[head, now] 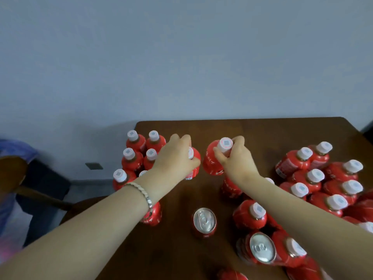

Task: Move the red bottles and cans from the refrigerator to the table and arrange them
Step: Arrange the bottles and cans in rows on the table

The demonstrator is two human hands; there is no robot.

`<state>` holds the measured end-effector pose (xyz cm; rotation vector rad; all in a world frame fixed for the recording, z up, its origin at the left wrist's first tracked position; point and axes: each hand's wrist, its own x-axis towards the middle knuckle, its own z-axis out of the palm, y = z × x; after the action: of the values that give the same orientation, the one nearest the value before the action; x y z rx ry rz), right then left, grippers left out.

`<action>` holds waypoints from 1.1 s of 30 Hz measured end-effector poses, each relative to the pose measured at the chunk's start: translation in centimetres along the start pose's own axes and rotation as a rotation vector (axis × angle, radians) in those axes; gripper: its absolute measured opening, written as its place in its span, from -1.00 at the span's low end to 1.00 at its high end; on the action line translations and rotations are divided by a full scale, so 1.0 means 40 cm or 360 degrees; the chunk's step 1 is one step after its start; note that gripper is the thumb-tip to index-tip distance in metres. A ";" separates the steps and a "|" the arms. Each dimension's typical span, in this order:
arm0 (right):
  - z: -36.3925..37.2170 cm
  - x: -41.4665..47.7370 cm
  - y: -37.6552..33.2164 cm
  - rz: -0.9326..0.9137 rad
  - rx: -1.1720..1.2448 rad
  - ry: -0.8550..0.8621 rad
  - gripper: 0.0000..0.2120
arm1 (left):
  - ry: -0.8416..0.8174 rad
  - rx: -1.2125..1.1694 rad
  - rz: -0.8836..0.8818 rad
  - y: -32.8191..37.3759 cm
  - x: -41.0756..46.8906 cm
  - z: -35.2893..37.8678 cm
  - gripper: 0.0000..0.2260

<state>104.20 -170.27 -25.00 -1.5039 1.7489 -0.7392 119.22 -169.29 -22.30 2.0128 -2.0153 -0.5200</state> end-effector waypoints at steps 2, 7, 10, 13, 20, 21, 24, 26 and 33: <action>0.045 0.056 0.017 0.0094 -0.0034 -0.0057 -0.72 | -0.0102 0.0113 -0.0007 -0.032 0.067 0.025 -0.80; 0.142 0.161 0.050 0.0268 -0.0077 -0.0116 -0.68 | -0.0236 0.0433 0.0090 -0.105 0.213 0.071 -0.77; 0.188 0.212 0.060 0.0288 -0.0033 -0.0145 -0.63 | -0.0283 0.0563 0.0155 -0.146 0.267 0.098 -0.76; 0.236 0.247 0.073 0.0201 0.0058 -0.0179 -0.61 | -0.0226 0.0628 0.0251 -0.196 0.307 0.132 -0.73; 0.287 0.286 0.096 0.0229 0.0117 -0.0337 -0.20 | -0.0348 0.1011 0.0276 -0.249 0.340 0.156 -0.28; 0.296 0.288 0.094 0.0252 0.0137 -0.0336 -0.21 | -0.0316 0.1010 0.0272 -0.253 0.344 0.163 -0.31; 0.315 0.290 0.089 0.0292 0.0194 -0.0270 -0.23 | -0.0255 0.0956 0.0227 -0.245 0.349 0.176 -0.35; 0.324 0.296 0.087 0.0301 0.0183 -0.0255 -0.23 | -0.0213 0.0961 0.0218 -0.246 0.349 0.183 -0.35; 0.311 0.327 0.082 0.0277 0.0001 -0.0325 -0.20 | -0.0237 0.0909 0.0169 -0.243 0.351 0.186 -0.36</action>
<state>111.33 -182.37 -36.80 -1.3552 1.6973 -0.4804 124.70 -182.55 -34.15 2.1925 -2.5695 -0.0686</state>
